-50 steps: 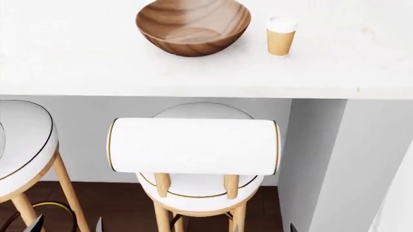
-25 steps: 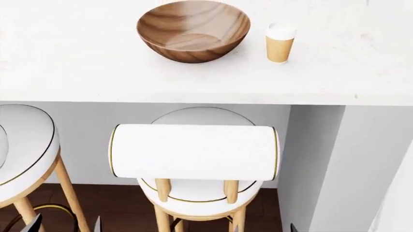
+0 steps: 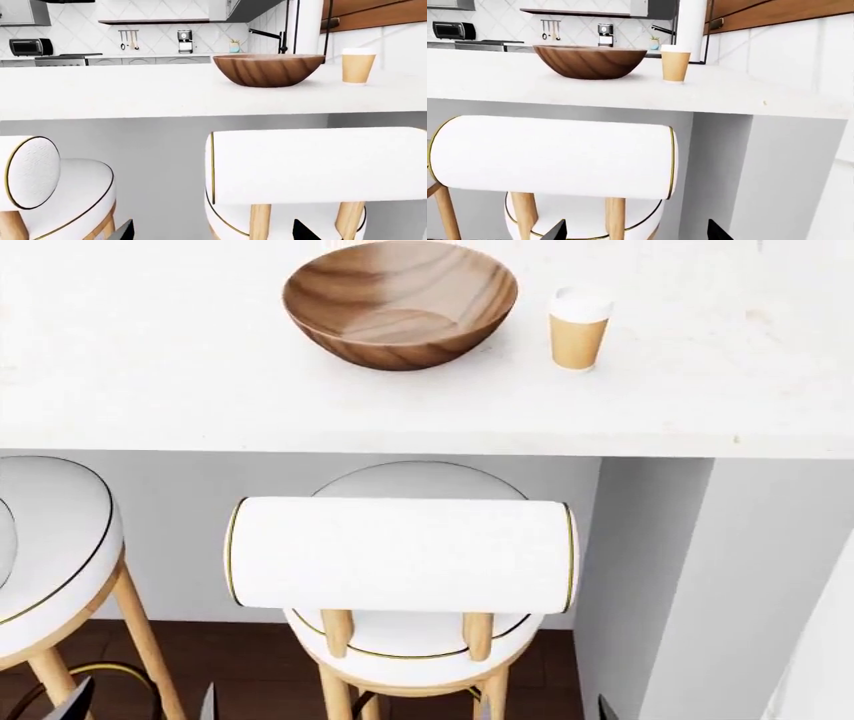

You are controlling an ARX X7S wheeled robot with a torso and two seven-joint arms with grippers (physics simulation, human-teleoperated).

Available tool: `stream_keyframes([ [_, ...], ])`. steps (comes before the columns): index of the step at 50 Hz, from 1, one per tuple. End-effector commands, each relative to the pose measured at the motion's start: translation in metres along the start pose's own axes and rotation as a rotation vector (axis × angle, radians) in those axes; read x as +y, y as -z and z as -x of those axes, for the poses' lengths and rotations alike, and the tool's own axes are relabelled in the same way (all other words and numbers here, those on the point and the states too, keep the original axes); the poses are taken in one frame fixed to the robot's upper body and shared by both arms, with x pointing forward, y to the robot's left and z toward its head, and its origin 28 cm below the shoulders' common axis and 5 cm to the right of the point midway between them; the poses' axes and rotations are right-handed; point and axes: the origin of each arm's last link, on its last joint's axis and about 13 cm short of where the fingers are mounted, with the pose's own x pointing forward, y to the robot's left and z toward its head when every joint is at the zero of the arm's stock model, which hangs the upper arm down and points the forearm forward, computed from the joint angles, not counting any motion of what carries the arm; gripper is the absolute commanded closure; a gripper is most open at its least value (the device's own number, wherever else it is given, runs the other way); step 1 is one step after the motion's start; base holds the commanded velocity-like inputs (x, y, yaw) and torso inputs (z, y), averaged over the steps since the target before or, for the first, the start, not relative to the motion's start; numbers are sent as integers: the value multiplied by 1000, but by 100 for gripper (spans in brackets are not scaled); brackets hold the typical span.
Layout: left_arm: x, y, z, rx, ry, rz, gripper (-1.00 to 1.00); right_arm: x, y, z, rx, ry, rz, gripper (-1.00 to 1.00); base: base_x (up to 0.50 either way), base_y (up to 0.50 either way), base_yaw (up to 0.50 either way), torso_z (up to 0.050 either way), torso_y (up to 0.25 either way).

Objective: Place the cup inside the bowl on the dining table and move the bowl to any counter.

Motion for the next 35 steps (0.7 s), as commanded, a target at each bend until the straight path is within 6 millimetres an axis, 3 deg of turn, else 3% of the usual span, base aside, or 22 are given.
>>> stream_keyframes([
  [1,2,2,3,17,-6,-4,-100,-2,2,3,18,5,0,-100,0,0,0,0,0],
  [8,3,-4,3,28,-17,31,-100,-3,-4,4,-6,18,8,-100,0,0,0,0,0],
  [9,3,-8,2,-17,-16,-47,-100,-4,-12,5,-31,33,18,-100,0,0,0,0,0],
  [15,5,-36,-5,20,-25,16,-100,-15,-51,2,-50,33,13,-100,0,0,0,0,0],
  [20,8,-64,-10,24,-9,36,-100,-28,-96,2,-111,19,22,-100,0,0,0,0,0],
  [26,12,-99,-23,-15,34,-26,-100,-43,-142,2,-144,-5,71,-100,0,0,0,0,0],
  [29,17,-133,-39,-24,21,24,-100,-54,-172,0,-178,5,99,-100,0,0,0,0,0],
  [35,30,-176,-51,-29,44,54,-100,-66,-209,0,-187,-19,96,-100,0,0,0,0,0],
])
